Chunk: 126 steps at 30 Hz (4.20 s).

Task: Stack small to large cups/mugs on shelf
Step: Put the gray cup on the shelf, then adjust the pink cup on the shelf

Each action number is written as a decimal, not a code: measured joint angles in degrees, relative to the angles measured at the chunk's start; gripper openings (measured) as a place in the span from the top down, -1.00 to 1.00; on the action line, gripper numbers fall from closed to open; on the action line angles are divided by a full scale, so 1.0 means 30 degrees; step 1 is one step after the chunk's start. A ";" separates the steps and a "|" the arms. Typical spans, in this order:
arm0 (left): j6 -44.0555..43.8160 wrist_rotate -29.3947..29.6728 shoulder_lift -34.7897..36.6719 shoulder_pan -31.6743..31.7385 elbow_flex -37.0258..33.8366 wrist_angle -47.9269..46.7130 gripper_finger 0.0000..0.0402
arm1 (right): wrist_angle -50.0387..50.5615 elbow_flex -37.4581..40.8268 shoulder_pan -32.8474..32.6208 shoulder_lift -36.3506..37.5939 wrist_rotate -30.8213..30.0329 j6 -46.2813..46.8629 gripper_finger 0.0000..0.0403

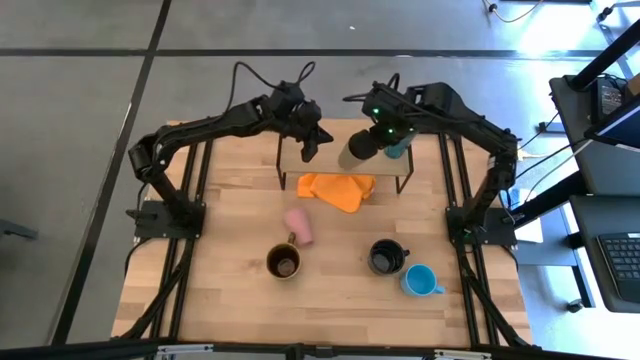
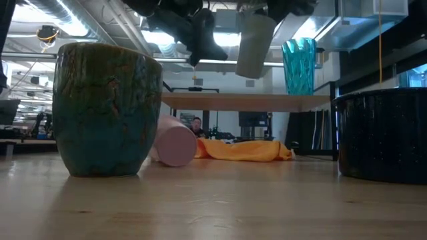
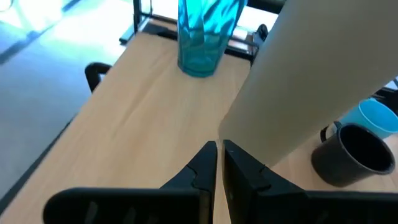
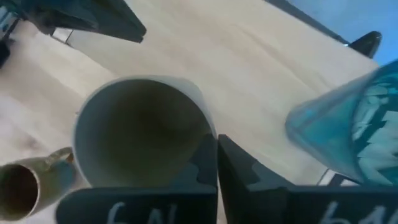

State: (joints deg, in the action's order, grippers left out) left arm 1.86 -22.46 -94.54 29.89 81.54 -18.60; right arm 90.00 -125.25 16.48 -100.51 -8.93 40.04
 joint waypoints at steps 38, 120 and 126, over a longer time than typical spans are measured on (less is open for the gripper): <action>-0.0576 -0.2084 -0.2557 -0.1541 0.0000 0.2753 0.91 | -0.0040 -0.0015 -0.0429 -0.0595 -0.1146 0.1088 0.90; -0.3596 0.1166 0.9267 -0.3383 -1.2877 -0.1214 0.79 | -0.5289 0.5050 -1.1904 -0.0584 -0.1003 0.7140 0.74; -0.3432 -0.0257 0.8083 -0.2794 -1.3413 -0.0193 0.68 | -0.5619 0.5370 -1.2358 -0.0591 -0.1105 0.8126 0.72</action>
State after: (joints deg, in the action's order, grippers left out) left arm -8.43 -23.23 -70.29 21.51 41.30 -19.18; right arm 73.14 -109.14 -20.59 -102.28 -12.25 64.41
